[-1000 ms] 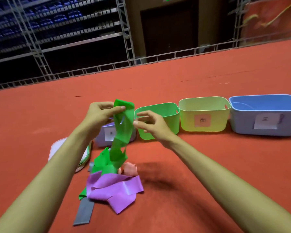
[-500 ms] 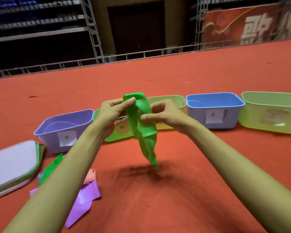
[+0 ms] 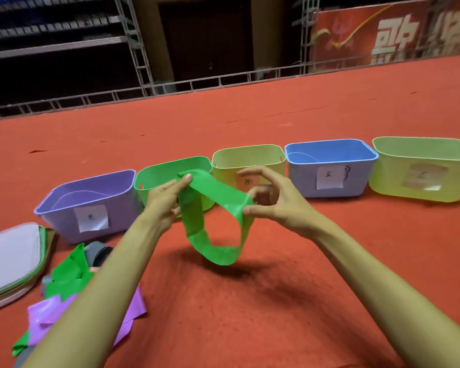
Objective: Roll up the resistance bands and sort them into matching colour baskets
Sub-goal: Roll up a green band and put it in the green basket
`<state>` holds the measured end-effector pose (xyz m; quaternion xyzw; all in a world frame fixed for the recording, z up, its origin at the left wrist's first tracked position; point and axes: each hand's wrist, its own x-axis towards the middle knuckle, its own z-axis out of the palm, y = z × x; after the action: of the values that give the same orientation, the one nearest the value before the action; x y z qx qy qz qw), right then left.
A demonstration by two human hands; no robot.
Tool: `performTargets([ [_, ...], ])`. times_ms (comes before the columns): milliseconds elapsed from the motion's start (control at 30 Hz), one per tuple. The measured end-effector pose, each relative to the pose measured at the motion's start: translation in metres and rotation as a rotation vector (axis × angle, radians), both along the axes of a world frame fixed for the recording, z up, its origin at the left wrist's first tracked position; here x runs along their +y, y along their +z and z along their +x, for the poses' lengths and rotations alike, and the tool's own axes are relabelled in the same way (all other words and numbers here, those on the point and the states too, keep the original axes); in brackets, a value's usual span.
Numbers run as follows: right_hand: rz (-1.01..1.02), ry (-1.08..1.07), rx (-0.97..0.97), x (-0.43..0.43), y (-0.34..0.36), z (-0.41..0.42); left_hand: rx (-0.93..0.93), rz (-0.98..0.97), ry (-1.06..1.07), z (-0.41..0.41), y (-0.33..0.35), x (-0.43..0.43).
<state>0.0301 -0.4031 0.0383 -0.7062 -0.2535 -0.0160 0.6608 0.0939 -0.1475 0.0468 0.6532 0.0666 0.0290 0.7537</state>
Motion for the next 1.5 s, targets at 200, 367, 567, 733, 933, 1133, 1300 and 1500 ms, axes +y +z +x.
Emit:
performTargets([
  [200,-0.258,-0.085,-0.020,0.004,0.011,0.011,0.059,-0.123,-0.049,-0.003,-0.034,-0.020],
  [367,-0.396,-0.073,0.013,-0.003,0.002,0.013,0.044,-0.142,-0.040,0.010,-0.038,-0.019],
  [567,-0.066,-0.077,-0.027,-0.007,0.015,0.011,0.025,-0.108,-0.159,0.008,-0.047,-0.020],
  [733,0.072,-0.069,-0.155,-0.008,0.053,0.013,0.048,0.116,-0.441,-0.025,-0.082,-0.025],
  [933,0.096,-0.077,-0.245,-0.008,0.098,0.012,-0.046,0.307,-0.514,-0.042,-0.120,-0.038],
  [1133,0.144,-0.144,-0.104,-0.013,0.110,0.021,-0.076,0.003,-0.477,-0.056,-0.118,-0.062],
  [1300,0.170,-0.161,-0.023,-0.013,0.106,0.024,-0.240,0.119,-0.513,-0.048,-0.124,-0.088],
  [1500,0.093,-0.188,-0.044,-0.021,0.112,0.028,-0.170,0.225,-0.417,-0.047,-0.130,-0.094],
])
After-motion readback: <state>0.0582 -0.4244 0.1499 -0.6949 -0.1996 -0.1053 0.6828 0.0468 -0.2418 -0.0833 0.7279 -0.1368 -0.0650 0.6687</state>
